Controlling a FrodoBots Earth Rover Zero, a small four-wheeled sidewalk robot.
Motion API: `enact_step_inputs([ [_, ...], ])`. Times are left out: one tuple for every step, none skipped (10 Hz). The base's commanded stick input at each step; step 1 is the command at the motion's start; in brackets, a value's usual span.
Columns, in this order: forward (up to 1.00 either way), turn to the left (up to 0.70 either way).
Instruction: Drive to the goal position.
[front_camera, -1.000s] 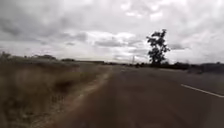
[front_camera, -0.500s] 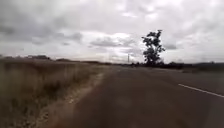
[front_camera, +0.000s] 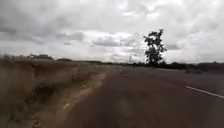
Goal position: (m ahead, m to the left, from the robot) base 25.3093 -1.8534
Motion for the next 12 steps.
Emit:
enact_step_inputs([
  [0.50, 0.00],
  [0.50, 0.00],
  [0.50, 0.00],
  [0.50, 0.00],
  [0.50, 0.00],
  [0.50, 0.00],
  [0.50, 0.00],
  [0.50, 0.00],
  [0.50, 0.00],
  [0.50, 0.00],
  [0.50, 0.00],
  [0.50, 0.00],
])
